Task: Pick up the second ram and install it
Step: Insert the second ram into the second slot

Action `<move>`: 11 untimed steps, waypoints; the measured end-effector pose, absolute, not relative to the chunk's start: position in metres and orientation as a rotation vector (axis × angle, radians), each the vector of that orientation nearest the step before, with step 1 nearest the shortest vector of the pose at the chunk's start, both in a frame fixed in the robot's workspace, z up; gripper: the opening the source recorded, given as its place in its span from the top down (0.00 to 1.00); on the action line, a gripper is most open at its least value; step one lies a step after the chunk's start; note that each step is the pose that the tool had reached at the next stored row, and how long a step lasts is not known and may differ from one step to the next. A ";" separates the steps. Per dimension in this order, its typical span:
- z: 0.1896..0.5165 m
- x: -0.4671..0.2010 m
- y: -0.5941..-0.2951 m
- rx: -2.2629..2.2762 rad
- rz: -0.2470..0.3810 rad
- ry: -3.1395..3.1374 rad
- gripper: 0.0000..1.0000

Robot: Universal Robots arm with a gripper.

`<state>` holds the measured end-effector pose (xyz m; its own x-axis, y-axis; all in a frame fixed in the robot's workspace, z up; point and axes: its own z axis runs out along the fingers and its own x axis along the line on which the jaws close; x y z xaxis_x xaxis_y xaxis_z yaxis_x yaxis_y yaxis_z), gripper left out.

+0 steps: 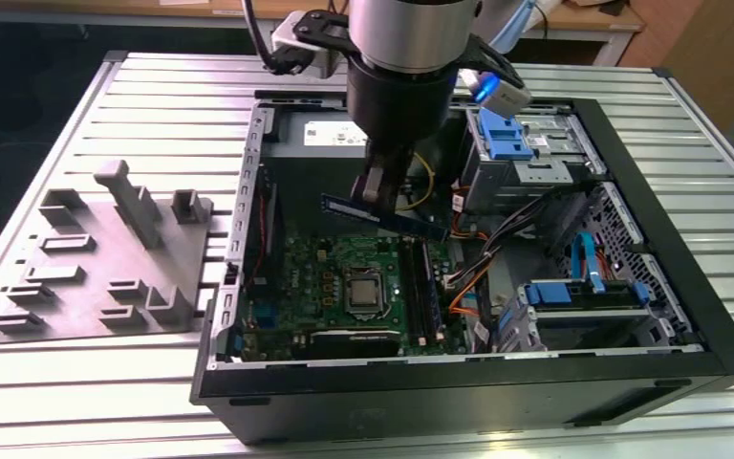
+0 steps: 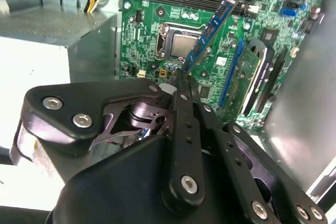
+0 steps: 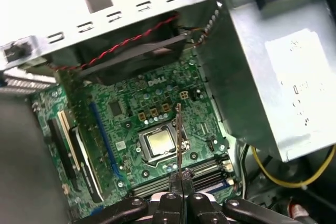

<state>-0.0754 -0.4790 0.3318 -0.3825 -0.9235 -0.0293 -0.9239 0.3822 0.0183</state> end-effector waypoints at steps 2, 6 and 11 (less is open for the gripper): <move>0.332 -0.075 -0.479 -1.693 0.049 2.628 0.89; 0.331 -0.075 -0.479 -1.609 0.048 2.680 0.89; 0.331 -0.075 -0.479 -1.504 0.047 2.738 0.89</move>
<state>-0.0755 -0.4790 0.3311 -0.5363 -0.8435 -0.0293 -0.8440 0.5360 0.0183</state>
